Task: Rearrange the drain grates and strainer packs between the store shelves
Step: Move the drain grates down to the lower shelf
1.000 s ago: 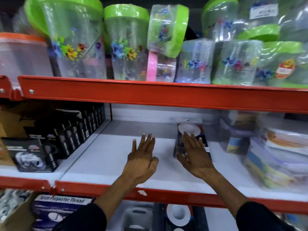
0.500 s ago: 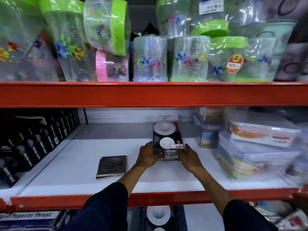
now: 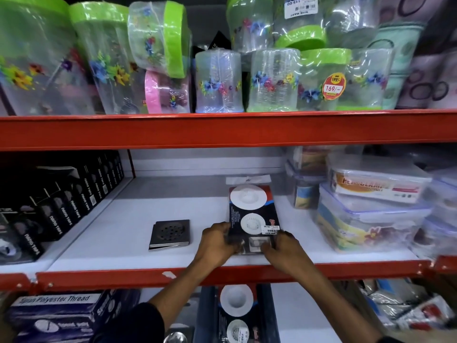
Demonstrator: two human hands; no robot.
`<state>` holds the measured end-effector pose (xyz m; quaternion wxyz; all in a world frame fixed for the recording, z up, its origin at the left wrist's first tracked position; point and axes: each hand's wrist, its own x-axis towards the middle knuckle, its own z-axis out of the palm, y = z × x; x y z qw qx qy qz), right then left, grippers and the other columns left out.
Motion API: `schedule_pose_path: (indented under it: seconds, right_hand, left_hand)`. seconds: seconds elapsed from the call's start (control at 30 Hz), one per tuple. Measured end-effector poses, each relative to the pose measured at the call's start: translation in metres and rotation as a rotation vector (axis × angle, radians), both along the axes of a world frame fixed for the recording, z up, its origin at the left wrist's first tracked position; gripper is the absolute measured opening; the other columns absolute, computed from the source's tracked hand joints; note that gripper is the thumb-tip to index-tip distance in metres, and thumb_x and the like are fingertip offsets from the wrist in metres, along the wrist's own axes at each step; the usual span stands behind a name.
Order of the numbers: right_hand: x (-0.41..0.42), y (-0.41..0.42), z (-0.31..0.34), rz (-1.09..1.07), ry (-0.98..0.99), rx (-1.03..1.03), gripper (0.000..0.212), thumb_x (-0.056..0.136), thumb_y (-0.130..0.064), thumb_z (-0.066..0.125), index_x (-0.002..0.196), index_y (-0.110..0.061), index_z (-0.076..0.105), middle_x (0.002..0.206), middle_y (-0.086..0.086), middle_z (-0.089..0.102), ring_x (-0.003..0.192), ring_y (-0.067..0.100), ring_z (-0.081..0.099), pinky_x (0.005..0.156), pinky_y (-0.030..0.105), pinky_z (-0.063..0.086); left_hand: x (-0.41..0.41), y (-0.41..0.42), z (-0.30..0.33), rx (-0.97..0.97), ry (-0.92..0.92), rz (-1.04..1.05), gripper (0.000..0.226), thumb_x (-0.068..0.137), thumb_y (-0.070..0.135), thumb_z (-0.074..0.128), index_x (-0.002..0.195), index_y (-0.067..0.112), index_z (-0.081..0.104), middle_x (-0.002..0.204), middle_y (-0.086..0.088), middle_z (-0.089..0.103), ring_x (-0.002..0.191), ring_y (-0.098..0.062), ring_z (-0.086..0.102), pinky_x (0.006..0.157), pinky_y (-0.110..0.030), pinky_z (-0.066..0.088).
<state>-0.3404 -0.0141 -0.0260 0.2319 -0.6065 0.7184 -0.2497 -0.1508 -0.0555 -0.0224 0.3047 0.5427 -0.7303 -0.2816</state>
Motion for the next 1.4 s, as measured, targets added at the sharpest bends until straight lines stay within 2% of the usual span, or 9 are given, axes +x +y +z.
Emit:
schedule_pose_path:
  seconds: [0.1, 0.23, 0.37, 0.63, 0.8, 0.9, 1.0, 1.23, 1.4]
  right_hand:
    - [0.005, 0.009, 0.001, -0.023, 0.028, 0.008, 0.027, 0.083, -0.039, 0.055, 0.092, -0.014, 0.054, 0.102, 0.013, 0.061, 0.106, 0.033, 0.057, 0.081, 0.030, 0.044]
    - [0.019, 0.019, 0.010, -0.010, 0.150, -0.066, 0.064, 0.090, -0.034, 0.058, 0.143, -0.006, 0.035, 0.148, 0.021, 0.038, 0.141, 0.038, 0.029, 0.117, 0.043, 0.029]
    - [0.056, 0.008, 0.024, 0.237, 0.174, -0.380, 0.068, 0.088, -0.034, 0.059, 0.147, -0.016, 0.031, 0.151, 0.007, 0.040, 0.135, 0.029, 0.040, 0.109, 0.040, 0.041]
    - [0.154, -0.084, 0.033, 0.799, 0.407, -0.044, 0.088, 0.087, -0.053, 0.063, 0.155, -0.024, 0.014, 0.165, 0.000, 0.010, 0.152, 0.018, 0.005, 0.124, 0.035, 0.010]
    - [0.187, -0.116, 0.037, 0.848, 0.514, 0.061, 0.093, 0.071, -0.073, 0.063, 0.147, -0.029, 0.032, 0.152, 0.004, 0.041, 0.138, 0.026, 0.038, 0.115, 0.040, 0.033]
    - [0.195, -0.115, 0.038, 0.846, 0.484, 0.027, 0.063, 0.080, -0.052, 0.071, 0.132, -0.022, 0.052, 0.130, 0.008, 0.059, 0.115, 0.028, 0.056, 0.100, 0.042, 0.047]
    - [0.198, -0.115, 0.032, 0.830, 0.439, -0.054, 0.055, 0.076, -0.051, 0.073, 0.122, -0.027, 0.057, 0.120, 0.006, 0.062, 0.108, 0.027, 0.056, 0.094, 0.046, 0.050]
    - [0.199, -0.127, 0.023, 0.720, 0.424, 0.079, 0.100, 0.057, -0.078, 0.071, 0.143, -0.040, 0.037, 0.145, -0.005, 0.050, 0.131, 0.023, 0.047, 0.106, 0.040, 0.042]
    - [0.196, -0.103, 0.041, 0.702, 0.460, -0.092, 0.089, 0.064, -0.074, 0.070, 0.140, -0.036, 0.042, 0.139, -0.003, 0.055, 0.127, 0.025, 0.049, 0.102, 0.042, 0.043]
  left_hand:
    - [0.003, 0.011, 0.003, -0.035, -0.037, -0.020, 0.037, 0.076, 0.019, 0.074, 0.113, 0.019, 0.068, 0.110, 0.002, 0.075, 0.096, -0.013, 0.068, 0.070, -0.006, 0.047]
    - [0.021, 0.030, 0.012, -0.151, -0.039, -0.011, 0.044, 0.088, 0.027, 0.065, 0.131, 0.017, 0.058, 0.134, 0.001, 0.063, 0.122, -0.019, 0.060, 0.097, -0.020, 0.046]
    - [0.082, 0.035, 0.010, -0.436, -0.134, 0.138, 0.044, 0.093, 0.031, 0.056, 0.136, 0.019, 0.053, 0.146, -0.001, 0.051, 0.134, -0.020, 0.047, 0.113, -0.043, 0.041]
    - [0.194, 0.027, -0.013, -0.465, -0.270, 0.321, 0.051, 0.093, 0.031, 0.037, 0.140, 0.016, 0.048, 0.152, -0.005, 0.045, 0.143, -0.021, 0.036, 0.119, -0.044, 0.032]
    - [0.222, 0.018, -0.029, -0.373, -0.399, 0.319, 0.058, 0.093, 0.032, 0.022, 0.147, 0.018, 0.038, 0.158, -0.002, 0.035, 0.150, -0.014, 0.021, 0.124, -0.045, 0.020]
    - [0.231, 0.014, -0.033, -0.358, -0.407, 0.311, 0.067, 0.087, 0.038, 0.014, 0.147, 0.018, 0.037, 0.159, -0.002, 0.033, 0.150, -0.014, 0.019, 0.124, -0.044, 0.018]
    - [0.230, 0.013, -0.035, -0.367, -0.406, 0.299, 0.068, 0.086, 0.037, 0.015, 0.146, 0.018, 0.040, 0.158, -0.003, 0.035, 0.150, -0.014, 0.021, 0.125, -0.042, 0.016]
    - [0.231, 0.012, -0.036, -0.341, -0.403, 0.292, 0.070, 0.083, 0.038, 0.015, 0.147, 0.018, 0.038, 0.159, -0.003, 0.034, 0.151, -0.013, 0.018, 0.125, -0.041, 0.015]
    - [0.232, 0.013, -0.035, -0.337, -0.452, 0.293, 0.068, 0.085, 0.035, 0.018, 0.148, 0.016, 0.036, 0.158, -0.005, 0.035, 0.151, -0.015, 0.019, 0.125, -0.043, 0.015]
